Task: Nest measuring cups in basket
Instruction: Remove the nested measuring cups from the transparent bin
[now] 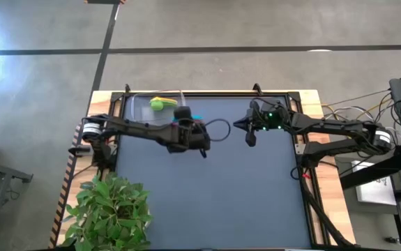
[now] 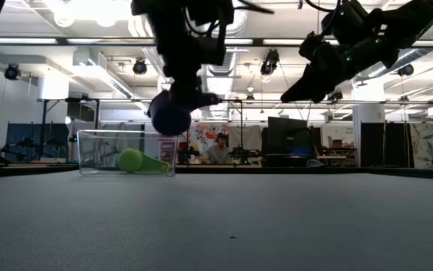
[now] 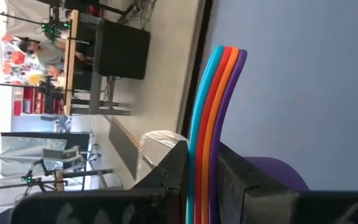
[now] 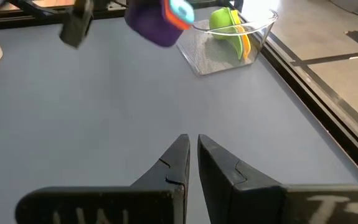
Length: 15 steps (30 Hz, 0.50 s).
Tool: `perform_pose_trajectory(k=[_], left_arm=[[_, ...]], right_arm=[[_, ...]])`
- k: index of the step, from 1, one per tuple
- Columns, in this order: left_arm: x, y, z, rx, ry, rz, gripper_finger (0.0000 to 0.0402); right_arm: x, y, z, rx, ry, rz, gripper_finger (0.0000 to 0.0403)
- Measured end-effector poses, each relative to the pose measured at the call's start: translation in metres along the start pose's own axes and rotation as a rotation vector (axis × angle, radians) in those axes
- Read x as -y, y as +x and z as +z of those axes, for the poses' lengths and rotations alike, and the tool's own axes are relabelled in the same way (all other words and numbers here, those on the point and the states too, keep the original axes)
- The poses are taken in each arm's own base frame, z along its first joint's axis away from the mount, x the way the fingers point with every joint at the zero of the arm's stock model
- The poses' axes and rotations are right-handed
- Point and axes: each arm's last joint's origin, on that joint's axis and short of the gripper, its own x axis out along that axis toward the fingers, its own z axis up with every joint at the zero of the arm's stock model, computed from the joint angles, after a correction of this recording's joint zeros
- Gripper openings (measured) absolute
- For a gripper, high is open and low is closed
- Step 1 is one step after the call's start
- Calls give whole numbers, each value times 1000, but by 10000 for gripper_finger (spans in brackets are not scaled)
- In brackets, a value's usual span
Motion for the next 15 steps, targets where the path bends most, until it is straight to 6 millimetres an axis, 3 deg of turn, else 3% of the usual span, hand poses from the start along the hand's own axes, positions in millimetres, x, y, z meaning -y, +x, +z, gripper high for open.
perform_pose_trajectory(k=[7, 15], left_arm=[[43, 10, -27, 38, -2, 74, 29], [74, 10, -46, 81, 10, 131, 29]], right_arm=[[-1, -4, 3, 20, -5, -3, 22], [-1, -5, 4, 27, -7, -4, 22]])
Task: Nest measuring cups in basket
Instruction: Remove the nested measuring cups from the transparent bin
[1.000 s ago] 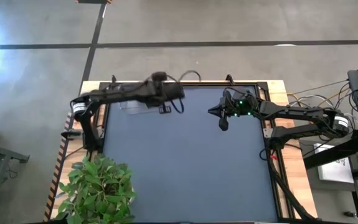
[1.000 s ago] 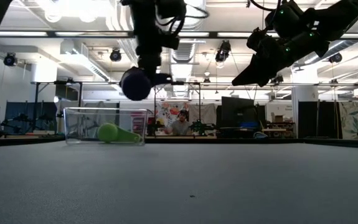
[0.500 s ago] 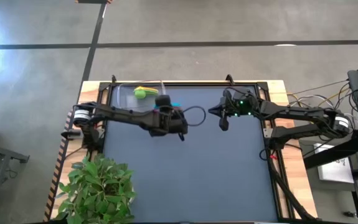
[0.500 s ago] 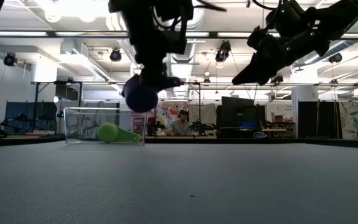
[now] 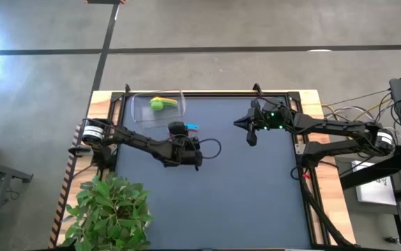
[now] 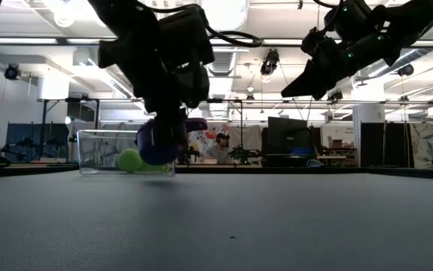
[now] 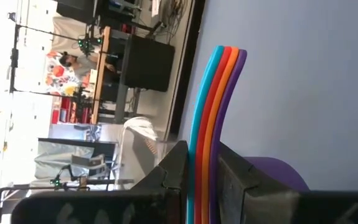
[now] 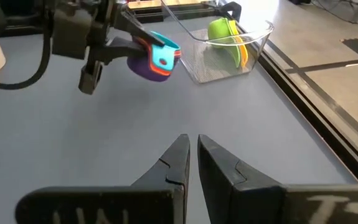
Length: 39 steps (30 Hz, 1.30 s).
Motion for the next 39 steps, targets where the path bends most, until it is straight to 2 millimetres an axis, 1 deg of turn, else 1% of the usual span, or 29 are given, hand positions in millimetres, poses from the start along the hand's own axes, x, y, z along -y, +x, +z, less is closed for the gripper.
perform_pose_trajectory(k=[4, 10, 12, 15, 20, 25, 29, 32, 35, 37, 39], left_arm=[[12, -6, 1, 29, -24, -13, 29], [37, -13, 0, 58, 16, -23, 34], [42, -15, 0, 66, 16, -42, 53], [48, -16, 0, 71, 1, -134, 92], [50, -22, 2, 84, -68, -276, 148], [45, -39, 20, 116, -131, -453, 192], [34, -54, 34, 112, -101, -478, 213], [15, -62, 44, 88, -82, -450, 218], [-15, -66, 49, 100, -84, -420, 211], [-42, -63, 49, 112, -110, -416, 199], [-72, -54, 42, 106, -167, -415, 186]], right_arm=[[0, 0, 0, 0, 1, 0, 22], [0, 0, 0, 2, 0, -1, 22], [0, 0, 0, 4, 0, -1, 22], [0, 0, 0, 4, 0, -2, 22], [0, 0, 1, 5, -1, -2, 22], [0, 0, 1, 6, -1, -2, 22], [0, 0, 1, 7, -7, -2, 22], [0, 0, 1, 7, -9, -2, 22], [0, 0, 1, 7, -9, -2, 22], [0, 0, 1, 7, -9, -2, 22], [0, 0, 1, 7, -9, -2, 22]])
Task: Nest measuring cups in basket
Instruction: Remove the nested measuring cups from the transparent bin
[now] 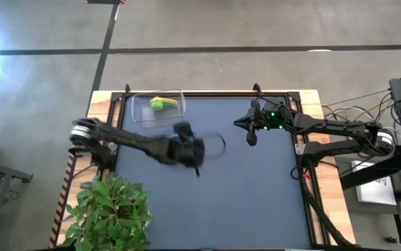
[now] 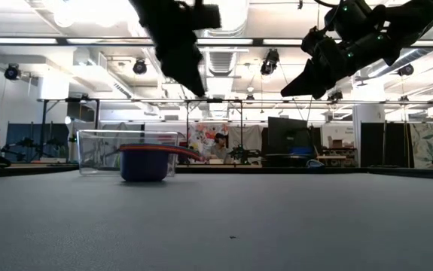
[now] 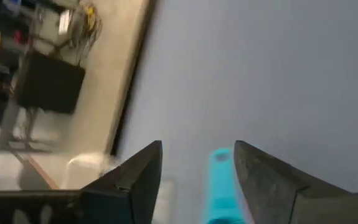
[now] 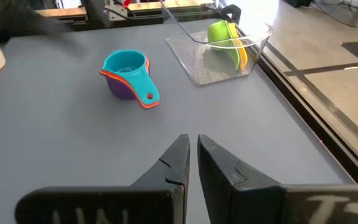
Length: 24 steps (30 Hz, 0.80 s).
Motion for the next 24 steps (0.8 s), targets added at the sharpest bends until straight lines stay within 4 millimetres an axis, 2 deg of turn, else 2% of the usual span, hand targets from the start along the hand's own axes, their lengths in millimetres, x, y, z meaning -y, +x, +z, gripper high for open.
perform_pose_trajectory(k=[3, 7, 9, 12, 16, 20, 24], left_arm=[[-55, 0, -15, -14, -127, -25, 167], [-126, 15, -51, -62, -386, -104, 151], [-155, 26, -71, -84, -516, -159, 149], [-183, 42, -97, -125, -645, -229, 148], [-199, 61, -118, -196, -667, -229, 148], [-194, 78, -119, -249, -603, -256, 148], [-193, 96, -120, -343, -557, -172, 148]], right_arm=[[0, 0, 0, 0, 5, 1, 22], [0, 0, 0, 0, 10, 2, 22], [0, 0, 0, 0, 18, 1, 22], [0, 0, 0, 0, 19, 2, 22], [0, 0, 0, 0, 19, 2, 22], [0, 0, 0, 0, 19, 2, 22], [0, 0, 0, 0, 18, 2, 22]])
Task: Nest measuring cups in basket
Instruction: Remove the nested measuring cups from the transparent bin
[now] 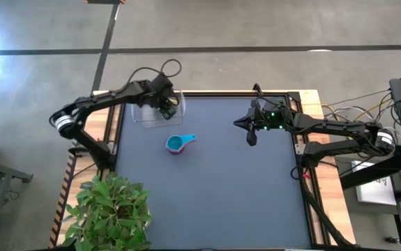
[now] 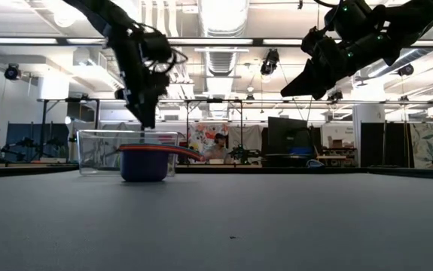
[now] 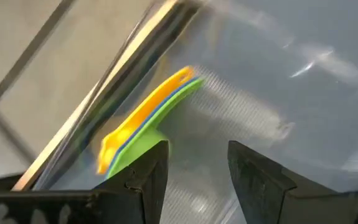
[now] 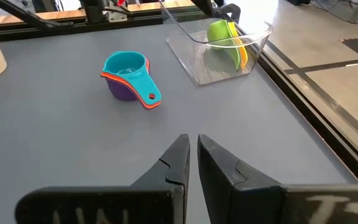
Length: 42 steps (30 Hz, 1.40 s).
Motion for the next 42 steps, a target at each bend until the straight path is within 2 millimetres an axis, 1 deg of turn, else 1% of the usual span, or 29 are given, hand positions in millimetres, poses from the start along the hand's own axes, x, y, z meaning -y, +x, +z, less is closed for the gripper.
perform_pose_trajectory(k=[3, 9, 15, 19, 26, 33, 42], left_arm=[[0, 14, 2, -77, 7, 48, 148], [3, 43, 13, -156, -12, 129, 148], [7, 66, 21, -226, 1, 156, 148], [6, 66, 23, -253, -14, 189, 148], [0, 55, 17, -298, -39, 279, 148], [-7, 60, 8, -324, -73, 271, 148], [-11, 63, 8, -318, -83, 269, 148]], right_arm=[[0, 0, 0, 0, 0, 0, 22], [0, 0, 0, 0, 0, 0, 22], [0, 0, 0, -1, -1, 0, 22], [0, 0, 0, -1, -2, 0, 22], [0, 0, 0, -1, -10, 0, 22], [0, 0, 0, -1, -11, 0, 22], [0, 0, 0, -1, -10, 0, 22]])
